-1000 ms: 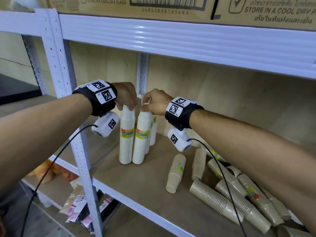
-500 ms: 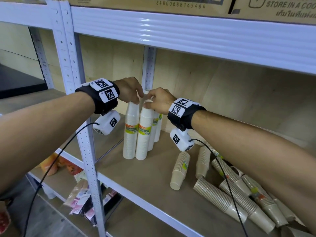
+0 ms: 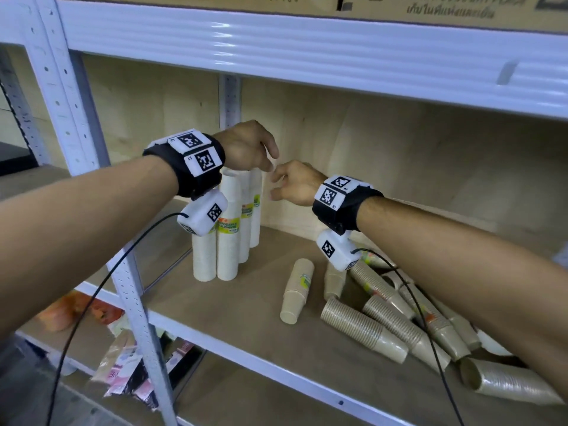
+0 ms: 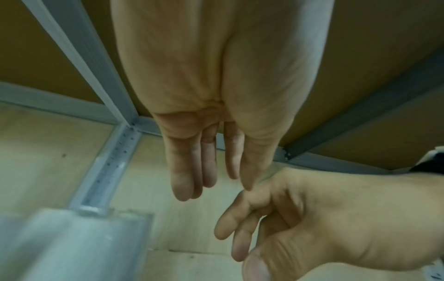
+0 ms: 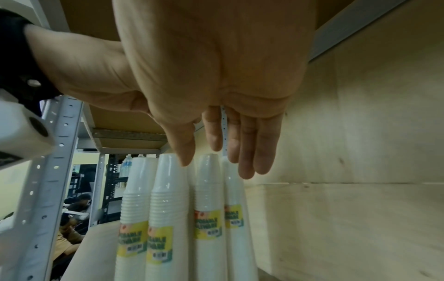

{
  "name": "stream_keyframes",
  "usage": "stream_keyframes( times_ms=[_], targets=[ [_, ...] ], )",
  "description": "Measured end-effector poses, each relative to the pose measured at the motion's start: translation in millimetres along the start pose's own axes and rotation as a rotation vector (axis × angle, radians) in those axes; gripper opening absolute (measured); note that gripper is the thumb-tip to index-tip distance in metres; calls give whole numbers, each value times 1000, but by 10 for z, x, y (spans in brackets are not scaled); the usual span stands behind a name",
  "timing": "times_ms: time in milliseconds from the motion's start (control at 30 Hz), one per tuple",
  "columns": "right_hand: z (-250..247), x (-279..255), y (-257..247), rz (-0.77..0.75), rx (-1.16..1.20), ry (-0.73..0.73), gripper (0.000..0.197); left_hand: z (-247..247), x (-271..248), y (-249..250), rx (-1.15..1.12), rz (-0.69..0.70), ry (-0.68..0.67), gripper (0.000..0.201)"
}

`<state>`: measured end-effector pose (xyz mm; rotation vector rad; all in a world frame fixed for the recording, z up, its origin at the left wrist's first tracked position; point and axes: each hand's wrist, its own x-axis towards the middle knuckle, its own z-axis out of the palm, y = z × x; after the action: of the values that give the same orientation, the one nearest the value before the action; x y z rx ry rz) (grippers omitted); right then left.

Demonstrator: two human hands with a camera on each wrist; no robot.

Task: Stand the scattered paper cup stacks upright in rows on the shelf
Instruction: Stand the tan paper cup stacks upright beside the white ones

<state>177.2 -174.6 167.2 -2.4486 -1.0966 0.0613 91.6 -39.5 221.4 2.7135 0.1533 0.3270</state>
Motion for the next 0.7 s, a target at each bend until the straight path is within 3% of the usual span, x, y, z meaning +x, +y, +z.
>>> stream_keyframes(
  times_ms=[233,467,700],
  targets=[
    [153,-477,642,161,-20,-52,58,769,28,233,-108,29,-148,31],
    [427,-1132,1180,290,7,-138,62,1596,-119,129,-145,-59,-238,45],
    [628,-1716,1433,328,-11,-194,52,2137,-410,28,-93,-122,-328,81]
  ],
)
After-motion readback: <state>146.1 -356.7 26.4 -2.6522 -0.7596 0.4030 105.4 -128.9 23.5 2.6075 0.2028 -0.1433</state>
